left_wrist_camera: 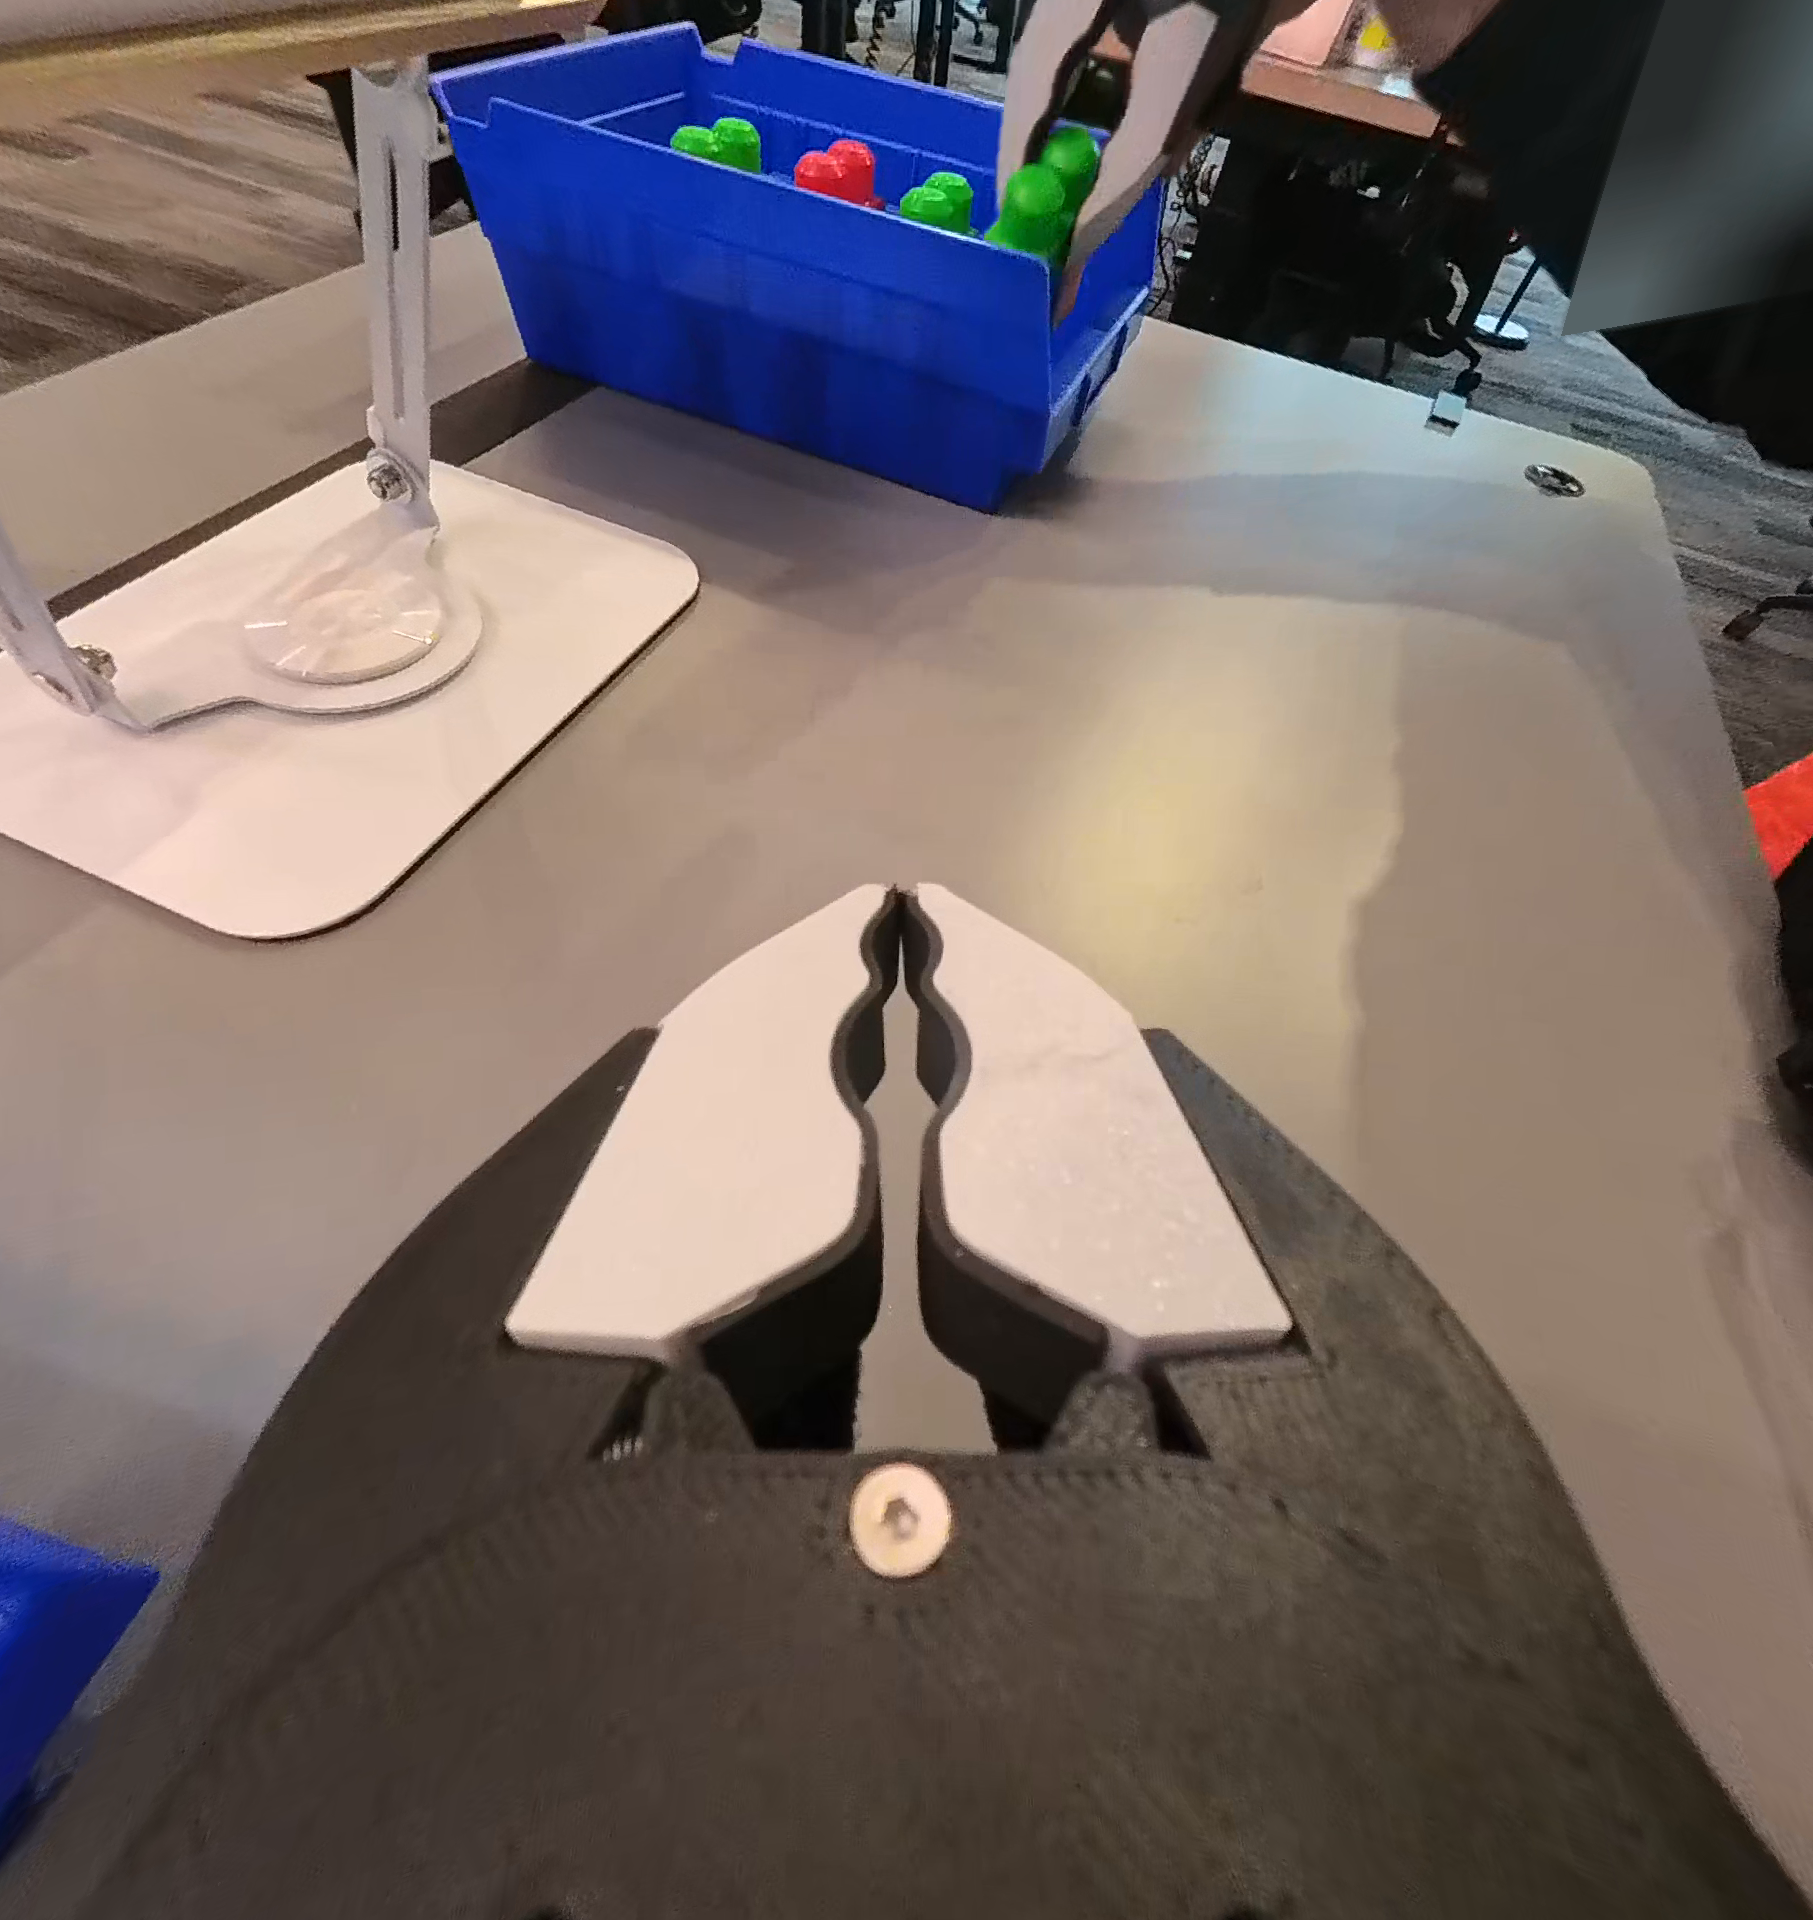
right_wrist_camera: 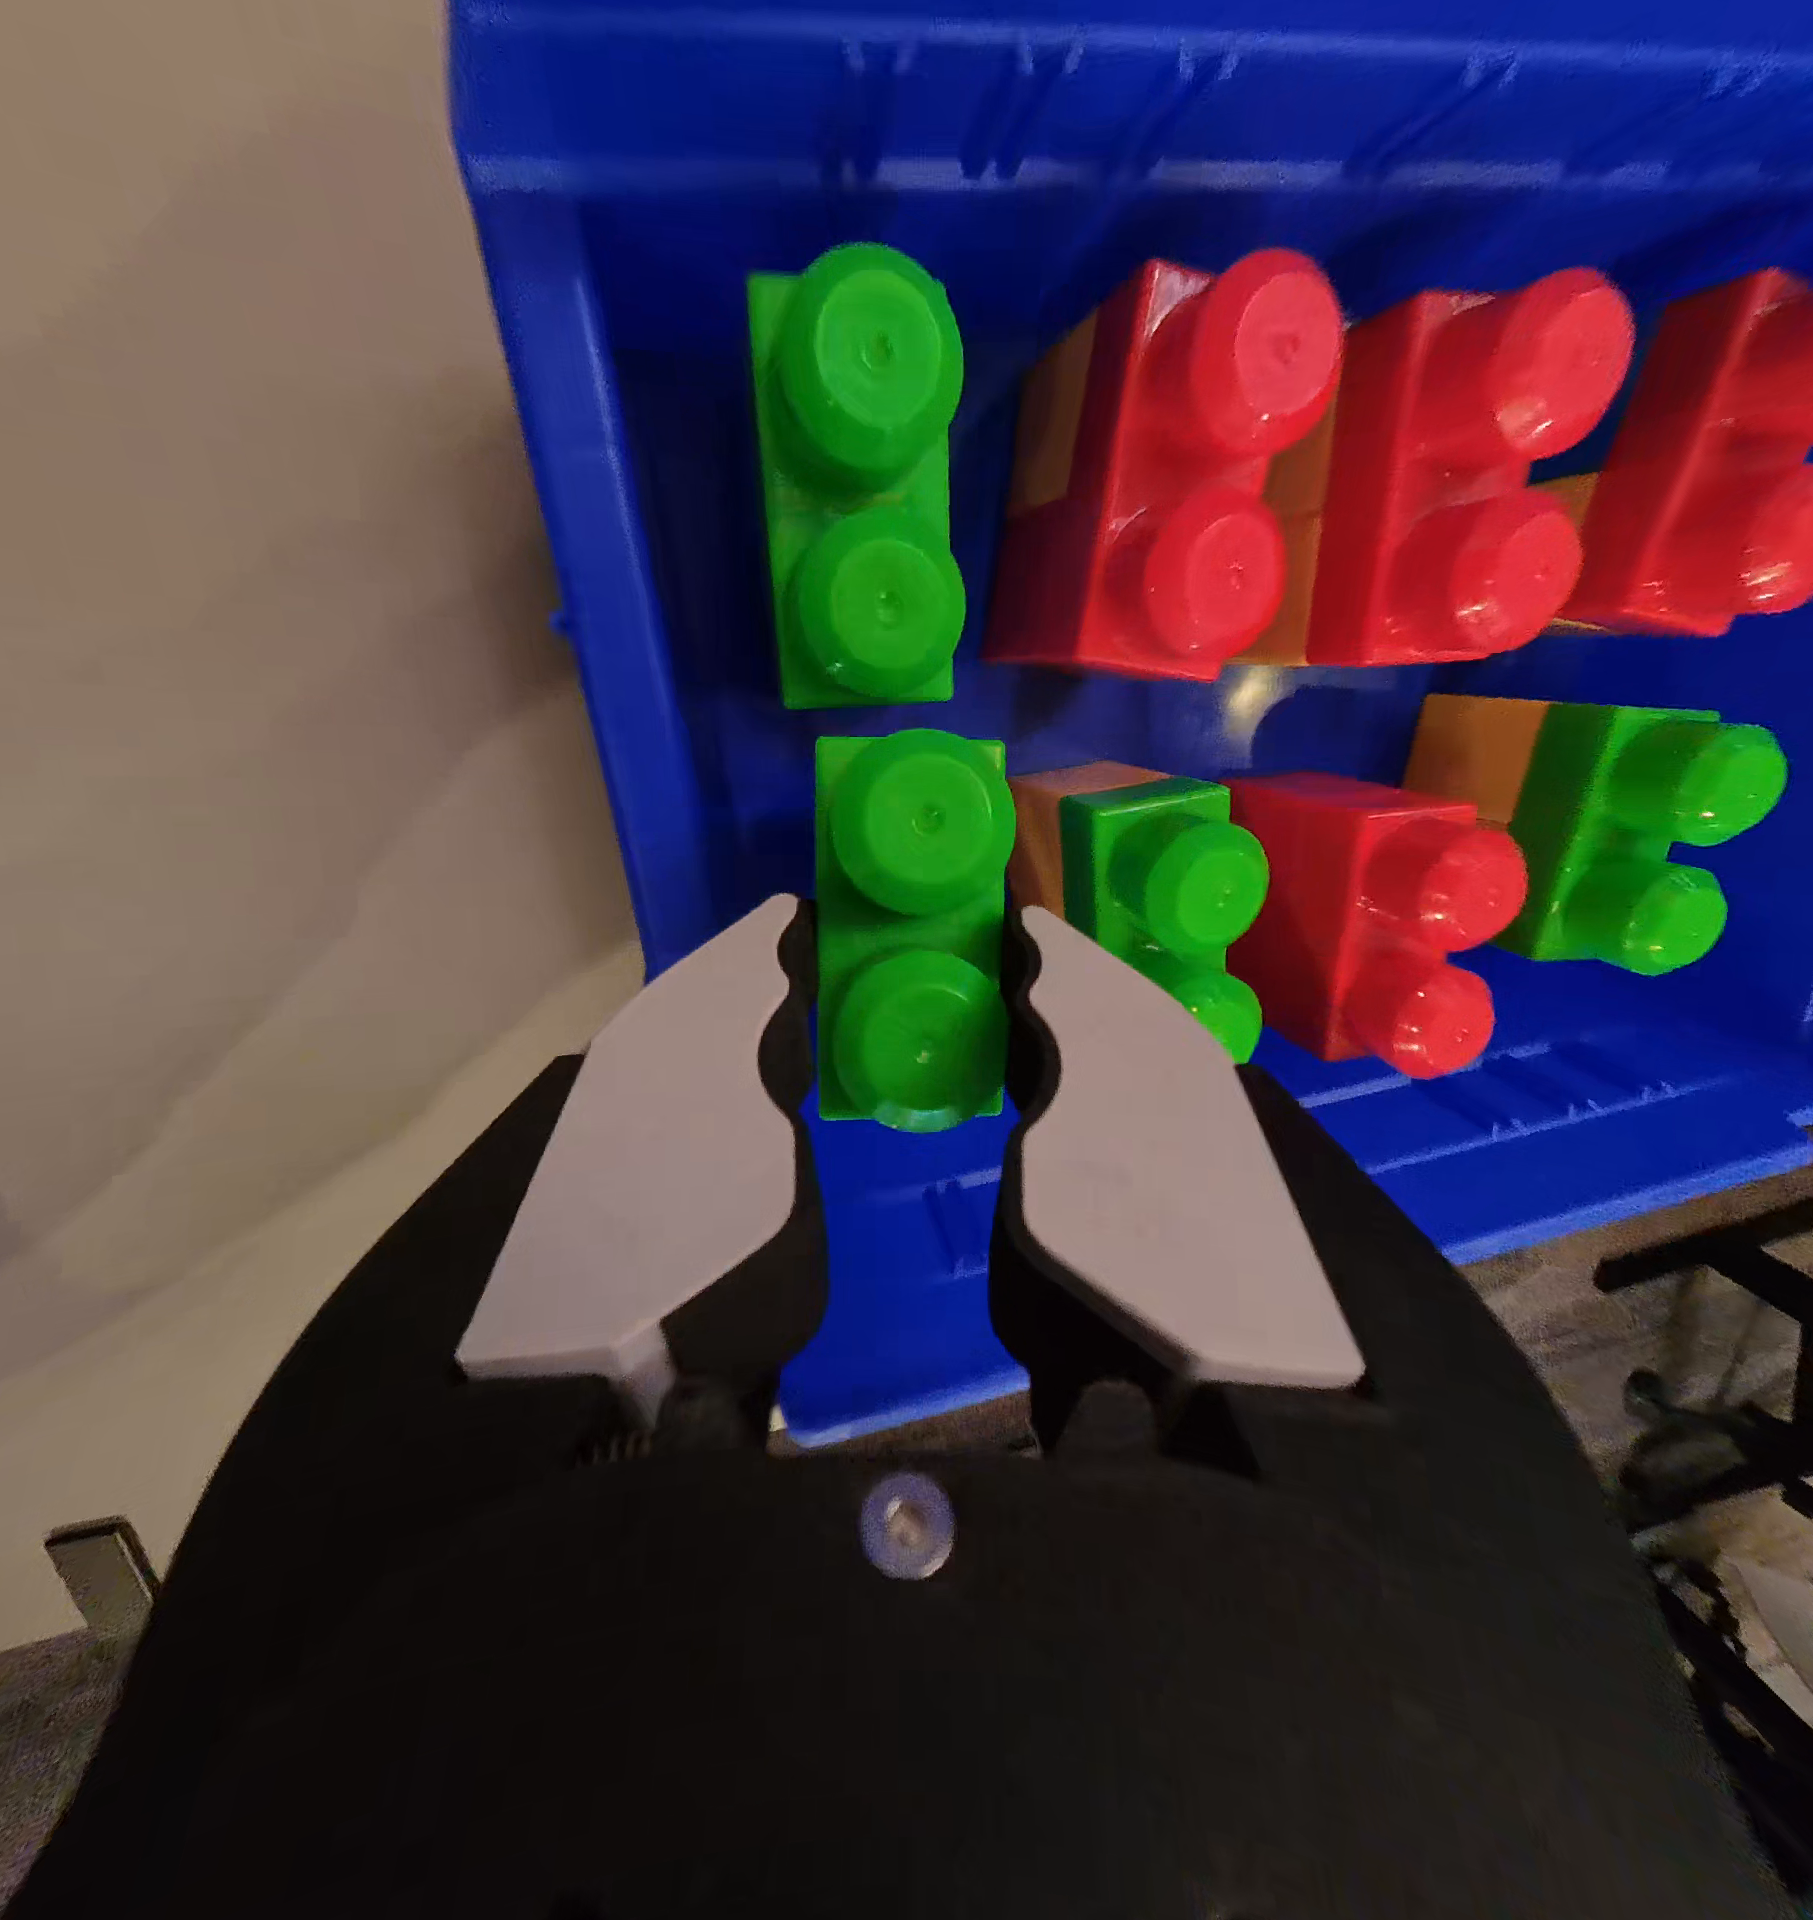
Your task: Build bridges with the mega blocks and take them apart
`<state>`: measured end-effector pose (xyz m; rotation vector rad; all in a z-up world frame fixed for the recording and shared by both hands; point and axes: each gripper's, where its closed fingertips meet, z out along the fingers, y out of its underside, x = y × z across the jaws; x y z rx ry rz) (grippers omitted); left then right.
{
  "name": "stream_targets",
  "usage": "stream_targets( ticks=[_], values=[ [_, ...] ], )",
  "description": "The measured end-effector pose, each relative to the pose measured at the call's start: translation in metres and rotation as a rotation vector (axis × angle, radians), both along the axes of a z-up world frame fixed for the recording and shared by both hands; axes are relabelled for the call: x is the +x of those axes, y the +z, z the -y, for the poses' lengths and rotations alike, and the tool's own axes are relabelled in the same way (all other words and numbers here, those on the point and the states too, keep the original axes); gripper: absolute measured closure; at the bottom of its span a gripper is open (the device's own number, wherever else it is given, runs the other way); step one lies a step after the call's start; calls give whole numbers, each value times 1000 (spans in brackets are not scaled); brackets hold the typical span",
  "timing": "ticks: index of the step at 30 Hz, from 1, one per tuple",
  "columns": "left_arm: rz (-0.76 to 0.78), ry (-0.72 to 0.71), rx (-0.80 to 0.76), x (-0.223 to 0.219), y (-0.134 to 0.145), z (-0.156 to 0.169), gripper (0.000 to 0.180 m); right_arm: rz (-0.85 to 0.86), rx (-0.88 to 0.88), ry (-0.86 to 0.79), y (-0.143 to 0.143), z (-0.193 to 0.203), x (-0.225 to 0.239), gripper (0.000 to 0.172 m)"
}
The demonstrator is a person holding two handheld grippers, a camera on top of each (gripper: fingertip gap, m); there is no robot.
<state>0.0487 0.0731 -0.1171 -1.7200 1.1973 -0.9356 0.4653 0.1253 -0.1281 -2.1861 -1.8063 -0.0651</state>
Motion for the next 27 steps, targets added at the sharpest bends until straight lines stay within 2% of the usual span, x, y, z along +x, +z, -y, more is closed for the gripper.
stream_targets(
  ticks=[4,7,8,12,17,20,24,27],
  values=[
    [0,-7,-6,4,-1,0,180,64,-61,5,-22,-5,1,137],
    [-9,-12,-10,3,-3,1,180,208,-61,-34,-30,-8,21,133],
    [-7,-13,-13,3,-3,1,180,225,-50,-34,-27,-7,23,126],
    [-1,-4,-22,0,-4,1,180,191,49,-77,4,-8,27,121],
    [24,55,-2,-13,0,-1,180,-102,302,-248,70,-7,28,128],
    [55,116,6,-27,4,-3,179,-306,403,-415,92,0,41,130],
    [73,234,29,-56,6,-7,174,-516,491,-634,89,11,65,129],
    [73,367,80,-90,12,-12,167,-645,520,-756,69,15,74,124]
  ],
)
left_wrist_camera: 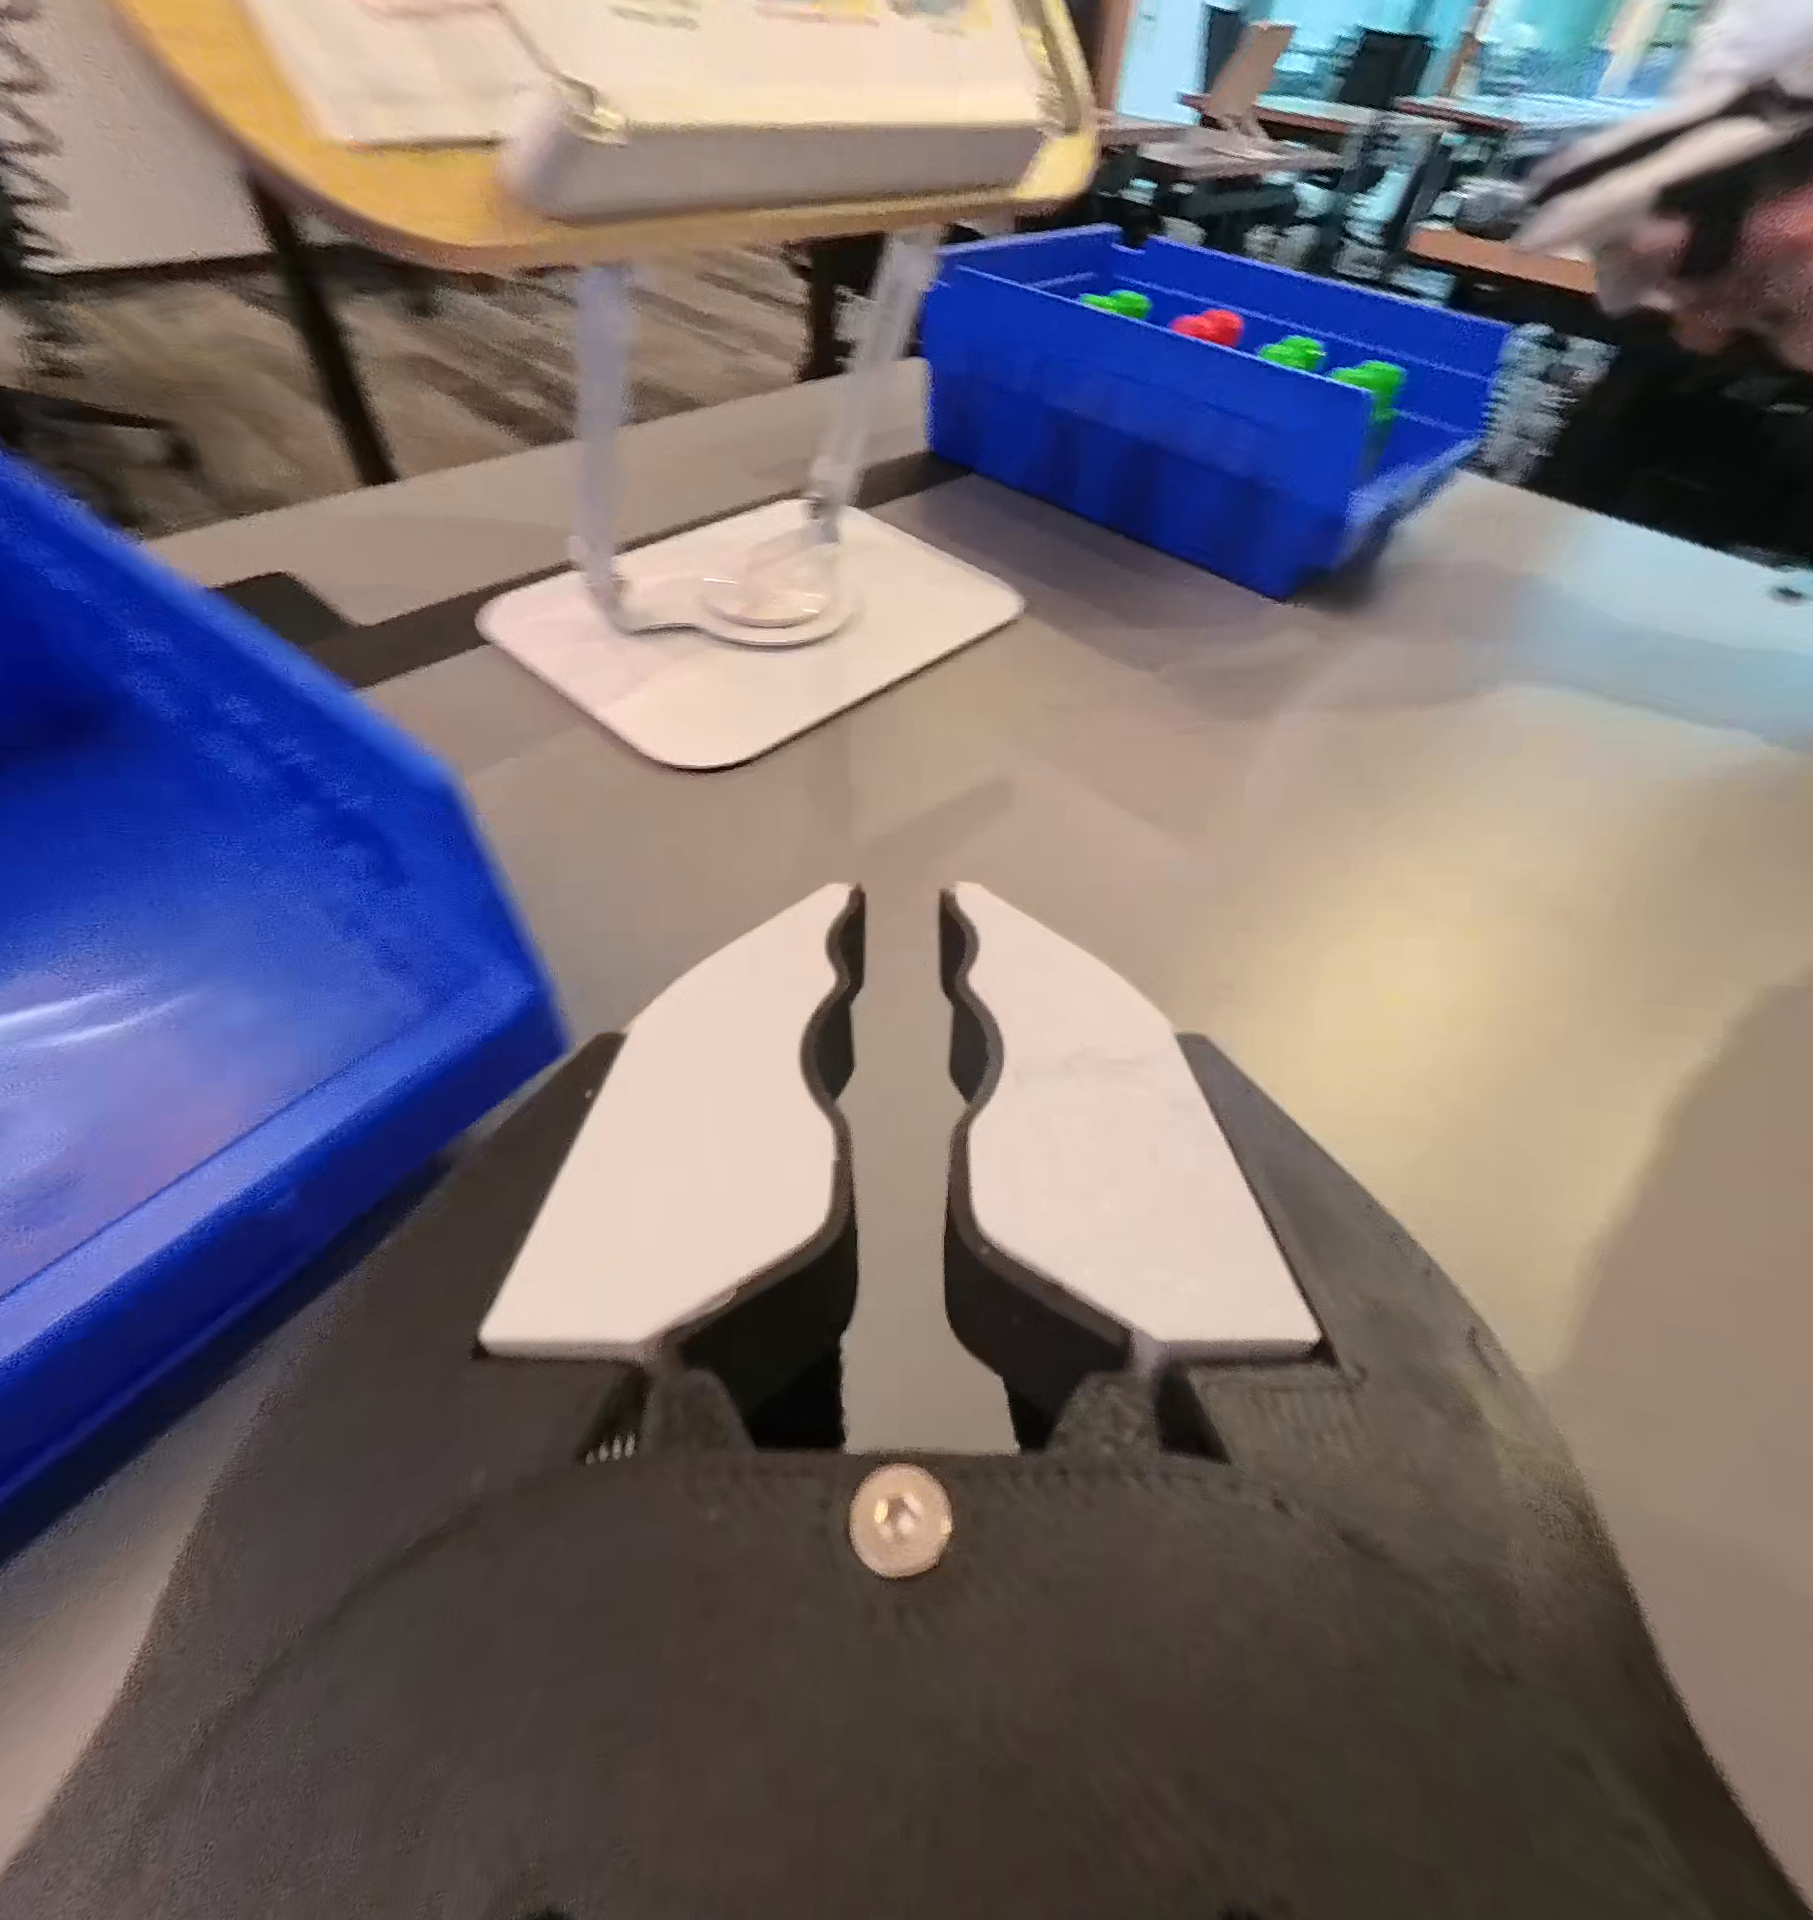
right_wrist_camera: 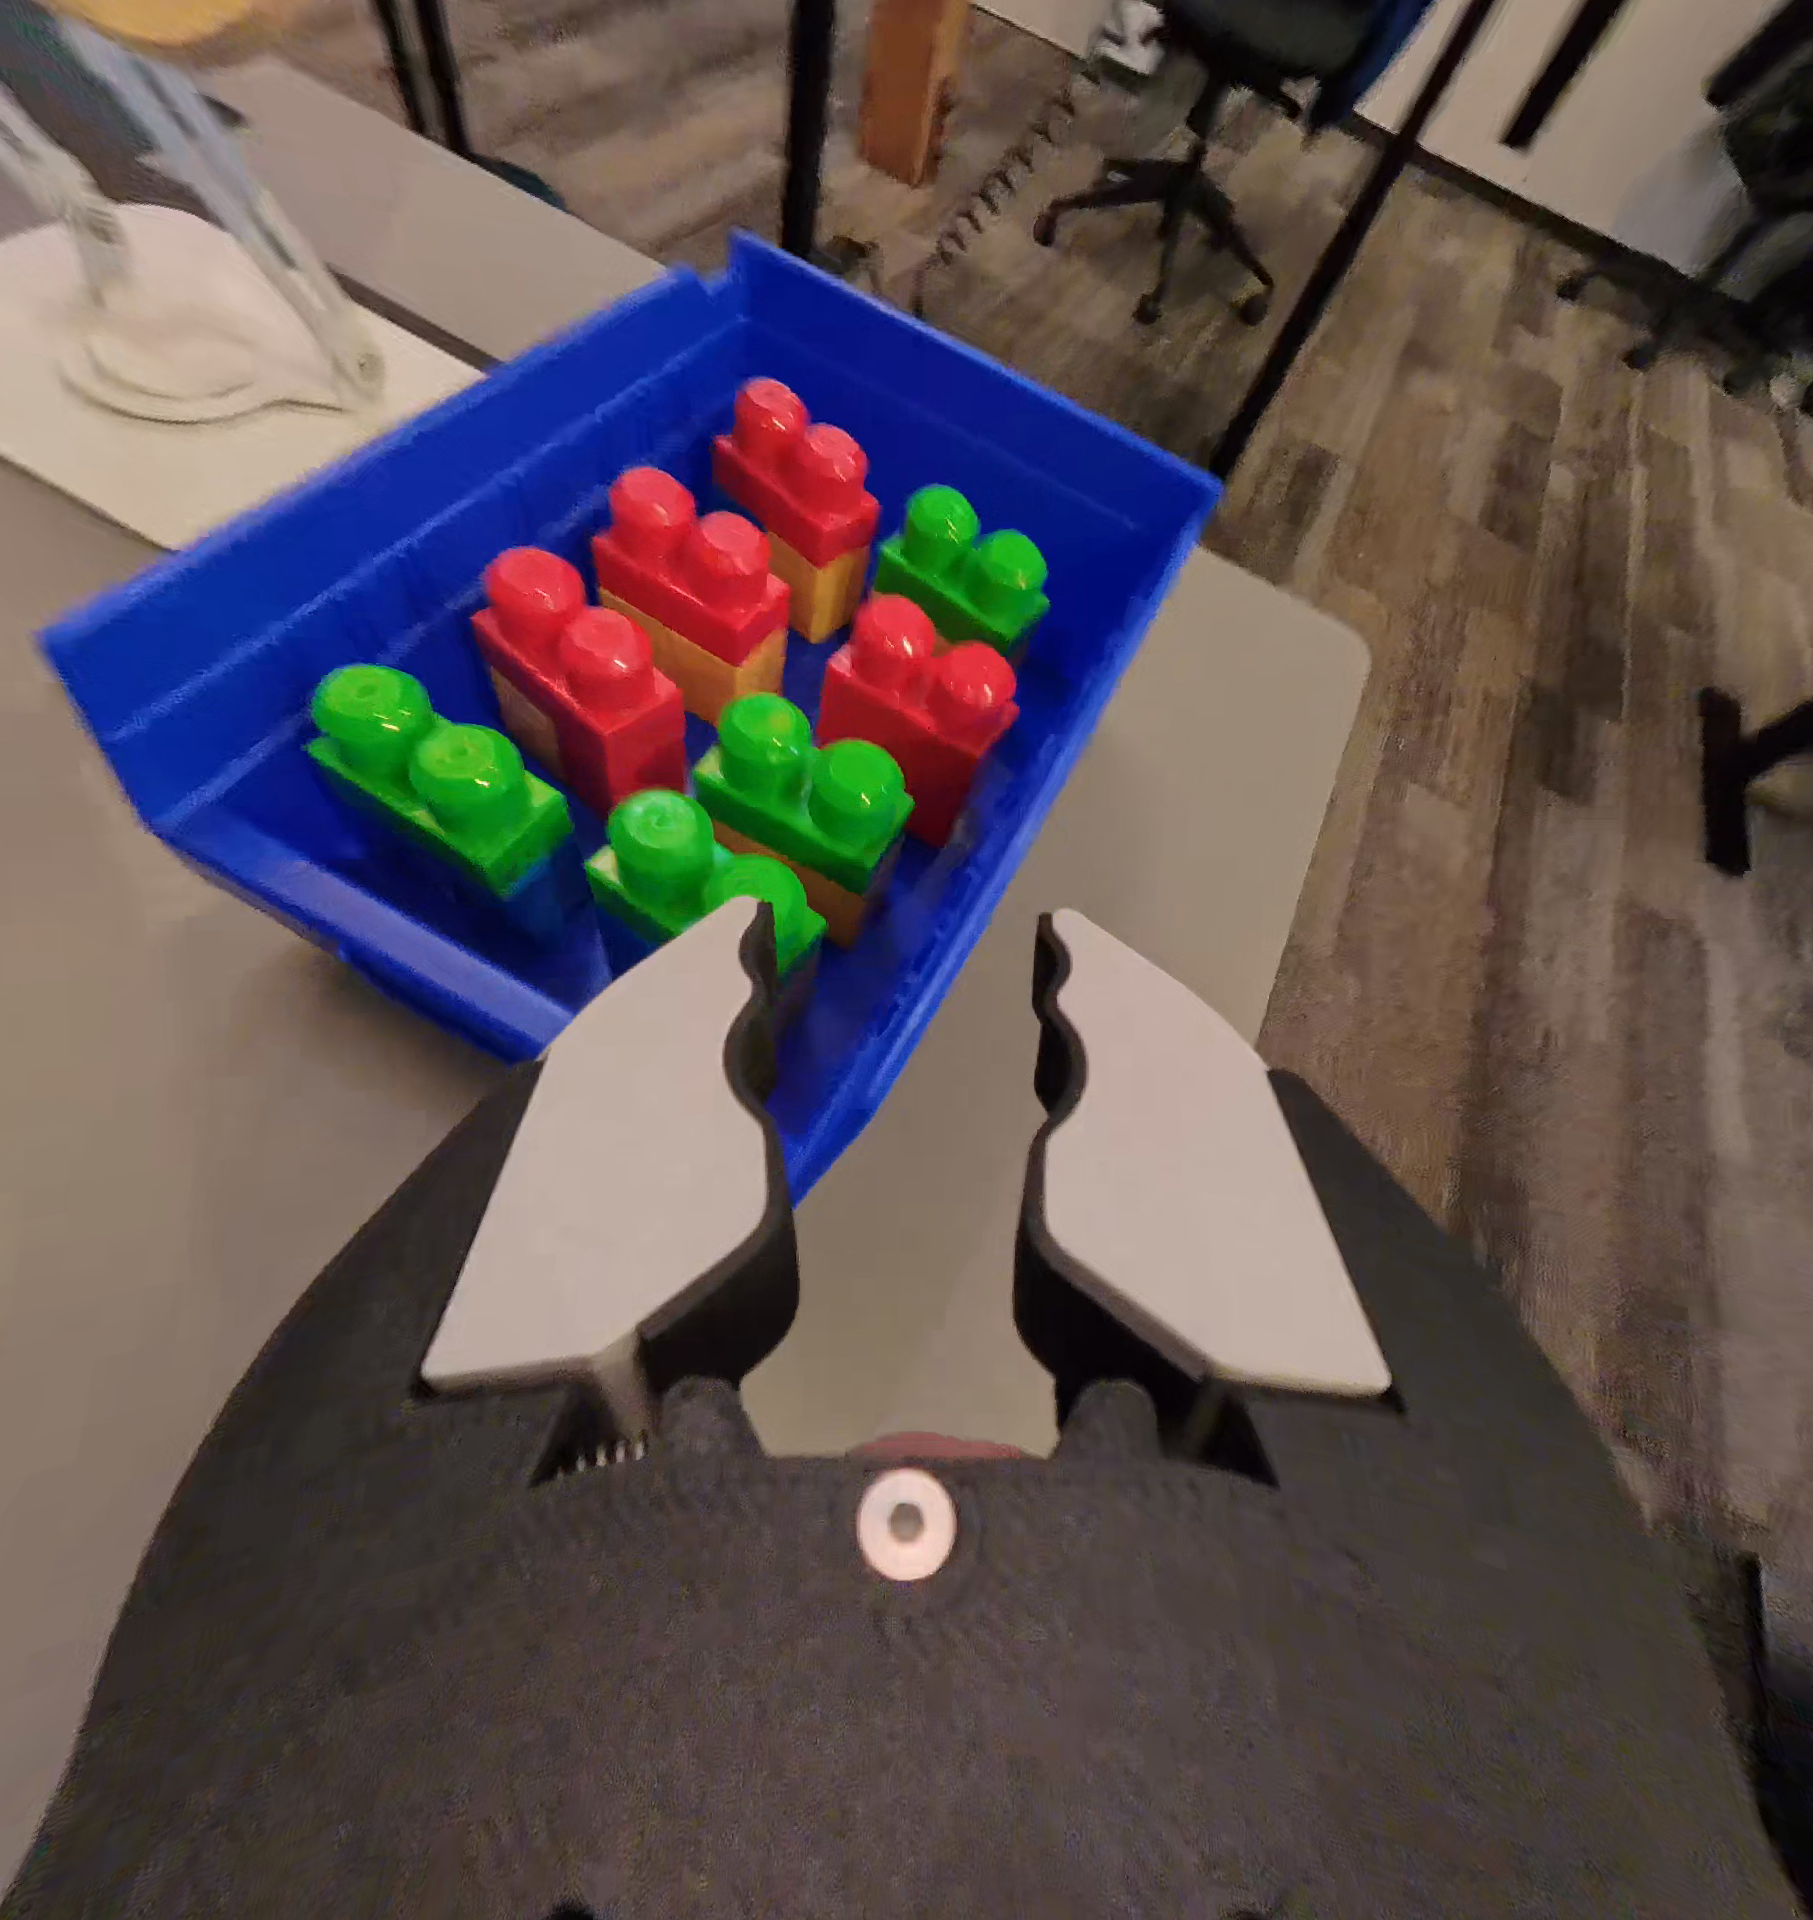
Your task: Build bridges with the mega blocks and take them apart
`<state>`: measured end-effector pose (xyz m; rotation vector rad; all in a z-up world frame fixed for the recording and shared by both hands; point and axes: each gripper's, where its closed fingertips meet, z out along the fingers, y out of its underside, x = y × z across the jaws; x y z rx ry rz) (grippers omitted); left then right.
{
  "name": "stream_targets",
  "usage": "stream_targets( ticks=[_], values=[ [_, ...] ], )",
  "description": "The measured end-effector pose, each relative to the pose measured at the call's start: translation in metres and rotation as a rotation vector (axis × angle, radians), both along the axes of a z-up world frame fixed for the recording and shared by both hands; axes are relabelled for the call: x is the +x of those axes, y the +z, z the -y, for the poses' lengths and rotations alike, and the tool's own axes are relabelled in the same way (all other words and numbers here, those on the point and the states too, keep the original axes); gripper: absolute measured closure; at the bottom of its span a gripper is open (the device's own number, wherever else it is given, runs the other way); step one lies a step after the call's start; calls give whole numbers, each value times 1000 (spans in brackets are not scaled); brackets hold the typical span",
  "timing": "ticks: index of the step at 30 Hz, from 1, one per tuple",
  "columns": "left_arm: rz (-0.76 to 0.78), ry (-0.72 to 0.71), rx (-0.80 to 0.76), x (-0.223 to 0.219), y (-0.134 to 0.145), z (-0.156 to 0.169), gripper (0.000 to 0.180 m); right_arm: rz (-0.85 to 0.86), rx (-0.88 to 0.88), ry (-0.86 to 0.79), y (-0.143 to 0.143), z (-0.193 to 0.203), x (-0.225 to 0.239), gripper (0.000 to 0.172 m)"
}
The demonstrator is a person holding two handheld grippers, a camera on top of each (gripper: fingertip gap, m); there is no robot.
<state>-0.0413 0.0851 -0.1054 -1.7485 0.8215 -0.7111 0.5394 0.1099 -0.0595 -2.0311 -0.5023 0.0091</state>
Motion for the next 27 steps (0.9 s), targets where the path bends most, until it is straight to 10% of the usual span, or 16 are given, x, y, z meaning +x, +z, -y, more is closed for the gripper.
stream_targets(
  ticks=[10,17,27],
  values=[
    [-51,744,128,-186,28,-58,110,-113,-23,-193,-46,-14,19,106],
    [-104,876,-60,-253,-10,-114,93,-96,-48,-214,-70,-29,9,116],
    [-66,664,-209,-235,-42,-145,169,-170,-71,-243,-80,-50,2,149]
  ],
)
